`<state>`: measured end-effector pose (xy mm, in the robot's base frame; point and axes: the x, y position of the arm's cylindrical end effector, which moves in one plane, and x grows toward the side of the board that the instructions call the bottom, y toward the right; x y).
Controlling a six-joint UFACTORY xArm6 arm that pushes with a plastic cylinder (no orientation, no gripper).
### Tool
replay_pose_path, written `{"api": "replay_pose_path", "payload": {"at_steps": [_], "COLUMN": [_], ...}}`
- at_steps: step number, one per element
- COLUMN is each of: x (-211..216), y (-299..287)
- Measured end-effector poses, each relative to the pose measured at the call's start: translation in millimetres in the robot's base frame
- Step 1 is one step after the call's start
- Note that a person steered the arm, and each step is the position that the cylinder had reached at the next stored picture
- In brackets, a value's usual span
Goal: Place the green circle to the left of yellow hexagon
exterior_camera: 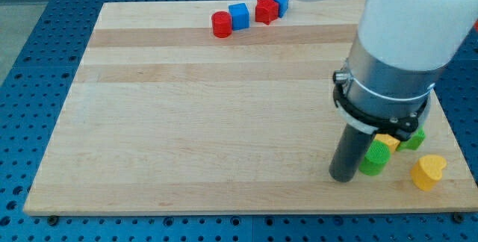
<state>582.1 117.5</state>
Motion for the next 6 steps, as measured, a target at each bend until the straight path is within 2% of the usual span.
{"api": "replay_pose_path", "payload": {"at_steps": [3,6], "x": [11,18], "y": [-7,33]}}
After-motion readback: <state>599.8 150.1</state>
